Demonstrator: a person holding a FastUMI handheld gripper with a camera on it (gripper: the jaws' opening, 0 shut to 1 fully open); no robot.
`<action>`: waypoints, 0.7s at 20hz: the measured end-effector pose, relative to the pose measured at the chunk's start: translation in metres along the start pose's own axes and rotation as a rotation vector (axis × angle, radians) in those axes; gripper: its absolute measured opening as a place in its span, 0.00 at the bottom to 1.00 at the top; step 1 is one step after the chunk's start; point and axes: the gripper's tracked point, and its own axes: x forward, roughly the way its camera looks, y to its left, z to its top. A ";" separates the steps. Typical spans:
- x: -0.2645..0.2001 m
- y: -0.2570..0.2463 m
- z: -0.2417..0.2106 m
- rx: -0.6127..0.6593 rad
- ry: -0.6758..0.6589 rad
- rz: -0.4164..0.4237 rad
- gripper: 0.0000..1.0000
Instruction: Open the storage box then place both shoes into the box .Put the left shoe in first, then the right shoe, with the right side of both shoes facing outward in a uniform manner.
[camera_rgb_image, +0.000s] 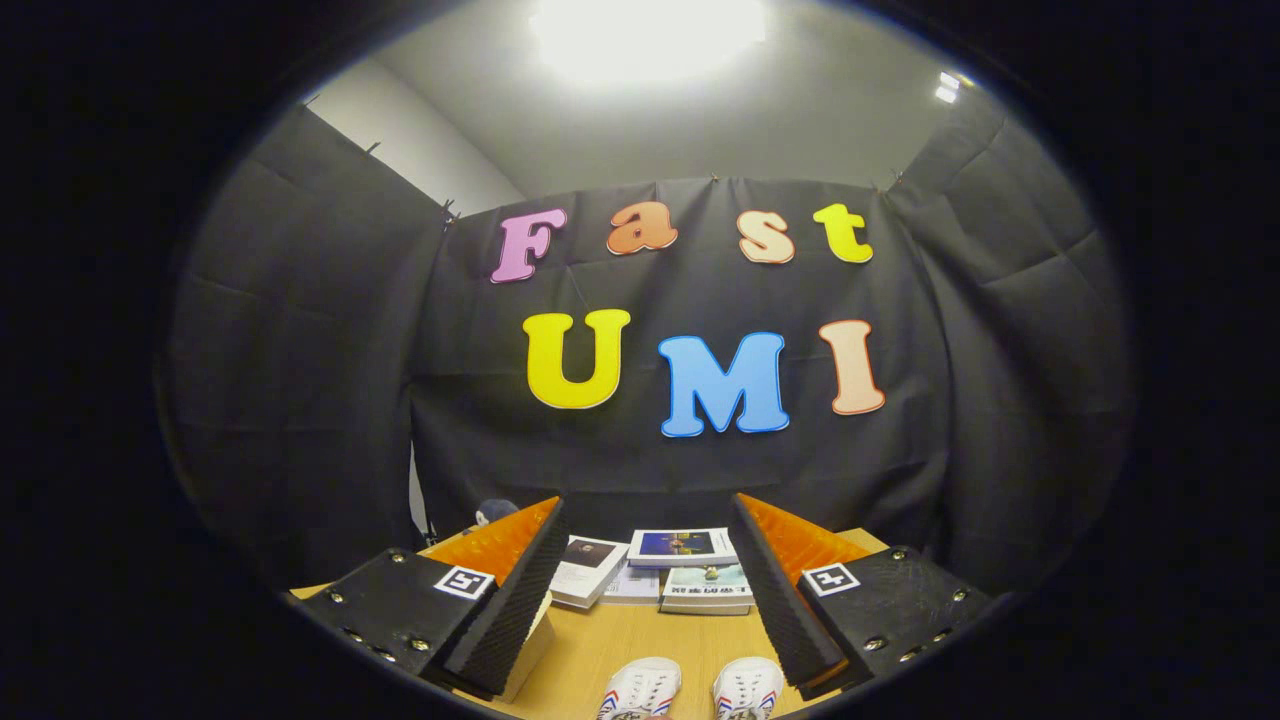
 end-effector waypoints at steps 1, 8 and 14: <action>0.000 0.004 -0.006 0.018 0.013 0.011 0.96; 0.003 0.027 -0.052 0.183 0.138 0.066 0.97; 0.005 0.050 -0.094 0.364 0.283 0.121 0.97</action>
